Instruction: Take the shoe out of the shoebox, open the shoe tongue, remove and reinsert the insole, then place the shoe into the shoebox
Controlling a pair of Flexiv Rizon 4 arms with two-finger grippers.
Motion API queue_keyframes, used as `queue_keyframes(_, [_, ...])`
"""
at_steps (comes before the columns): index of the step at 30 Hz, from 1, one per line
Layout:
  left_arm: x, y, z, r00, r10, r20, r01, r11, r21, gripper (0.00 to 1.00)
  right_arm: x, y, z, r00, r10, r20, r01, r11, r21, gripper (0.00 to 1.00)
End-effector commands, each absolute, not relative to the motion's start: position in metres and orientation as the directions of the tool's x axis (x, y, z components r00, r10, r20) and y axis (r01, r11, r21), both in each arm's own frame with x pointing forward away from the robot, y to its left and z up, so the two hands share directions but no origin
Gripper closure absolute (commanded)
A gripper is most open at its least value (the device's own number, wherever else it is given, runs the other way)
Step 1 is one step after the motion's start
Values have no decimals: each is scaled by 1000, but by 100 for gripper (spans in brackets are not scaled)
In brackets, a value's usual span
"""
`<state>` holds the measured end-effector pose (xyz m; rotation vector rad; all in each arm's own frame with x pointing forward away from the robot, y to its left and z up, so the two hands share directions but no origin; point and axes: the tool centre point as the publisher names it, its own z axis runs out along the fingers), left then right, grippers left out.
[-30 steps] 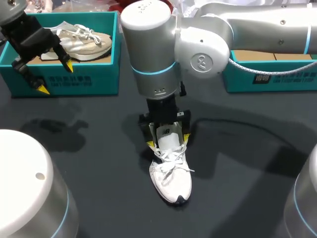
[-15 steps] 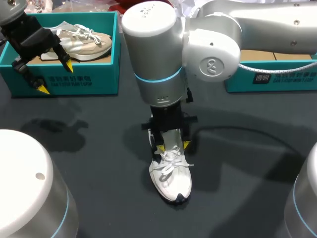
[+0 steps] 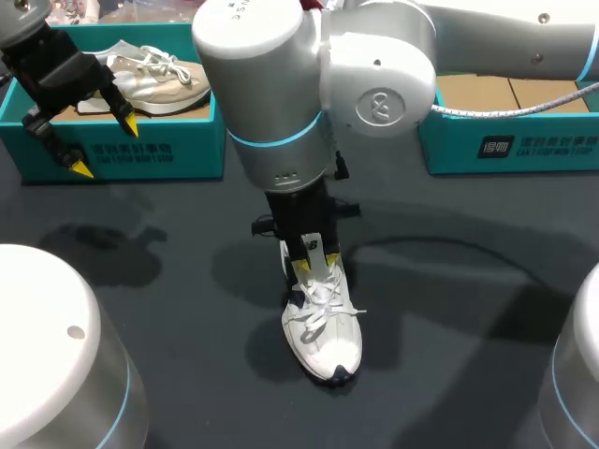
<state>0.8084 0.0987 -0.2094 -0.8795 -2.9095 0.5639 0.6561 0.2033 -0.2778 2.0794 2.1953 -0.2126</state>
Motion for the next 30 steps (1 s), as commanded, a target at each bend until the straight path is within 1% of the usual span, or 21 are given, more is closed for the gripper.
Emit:
queue_keyframes(1, [809, 99, -210, -836, 545, -55, 527, 772, -356, 0, 657, 202, -280, -59, 985, -163, 998, 56, -23, 79])
queue_keyframes(9, [809, 99, -210, -836, 545, -55, 527, 772, -356, 0, 663, 199, -288, -85, 988, -126, 996, 85, -4, 79])
queue_keyframes(19, [809, 99, -210, -836, 545, -55, 527, 772, -356, 0, 699, 198, -314, -152, 986, -73, 988, 151, -18, 79])
queue_keyframes(25, [809, 99, -210, -836, 545, -55, 527, 772, -356, 0, 712, 201, -328, -177, 984, -35, 983, 175, -49, 82])
queue_keyframes(28, [809, 99, -210, -836, 545, -55, 527, 772, -356, 0, 713, 202, -329, -182, 983, -24, 982, 181, -46, 82])
queue_keyframes(30, [809, 99, -210, -836, 545, -55, 527, 772, -356, 0, 710, 204, -318, -187, 981, -41, 982, 186, -25, 82])
